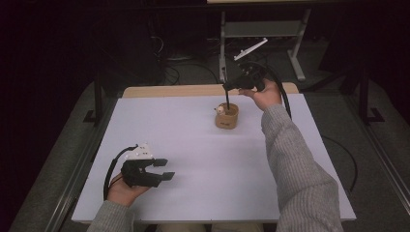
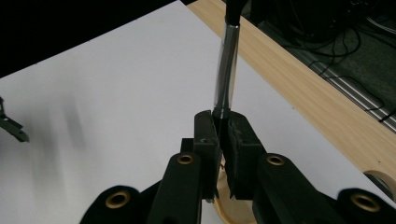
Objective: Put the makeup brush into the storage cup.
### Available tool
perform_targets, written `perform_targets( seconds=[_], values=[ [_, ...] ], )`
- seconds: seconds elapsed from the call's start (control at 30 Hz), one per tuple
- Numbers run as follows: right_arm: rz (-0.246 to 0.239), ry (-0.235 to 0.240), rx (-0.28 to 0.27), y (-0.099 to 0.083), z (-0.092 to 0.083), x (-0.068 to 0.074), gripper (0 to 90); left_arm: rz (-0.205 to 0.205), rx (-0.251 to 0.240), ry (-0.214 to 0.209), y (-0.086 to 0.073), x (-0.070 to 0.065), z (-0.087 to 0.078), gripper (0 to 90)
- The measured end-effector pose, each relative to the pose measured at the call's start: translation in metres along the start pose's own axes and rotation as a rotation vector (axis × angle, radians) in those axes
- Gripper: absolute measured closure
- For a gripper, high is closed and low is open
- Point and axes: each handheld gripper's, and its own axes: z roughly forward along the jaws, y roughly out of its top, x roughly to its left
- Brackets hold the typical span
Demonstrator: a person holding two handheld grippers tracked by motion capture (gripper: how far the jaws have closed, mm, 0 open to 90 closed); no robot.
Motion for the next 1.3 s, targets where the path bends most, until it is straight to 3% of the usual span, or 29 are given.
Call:
perform_targets(
  seconds=[0.03,0.33,0.37,0.63,1.3],
  values=[
    [0.007,-0.006,-0.001,-0.001,0.001,-0.001,82.8,0.014,0.0,0.003,0.0,0.001,0.0,41.6],
    [0.017,-0.019,-0.002,-0.002,0.006,-0.007,82.8,-0.011,0.008,0.009,0.0,0.001,0.0,37.1],
    [0.016,-0.023,-0.002,-0.002,0.006,-0.007,82.8,0.006,0.0,0.014,0.001,0.002,-0.001,37.1],
    [0.027,-0.05,-0.004,-0.004,0.009,-0.011,82.8,-0.012,-0.002,0.014,0.0,0.002,-0.002,35.5],
    [0.061,-0.067,0.015,-0.013,0.024,-0.02,82.8,-0.037,-0.01,0.01,-0.001,0.003,-0.001,34.5]
  ],
)
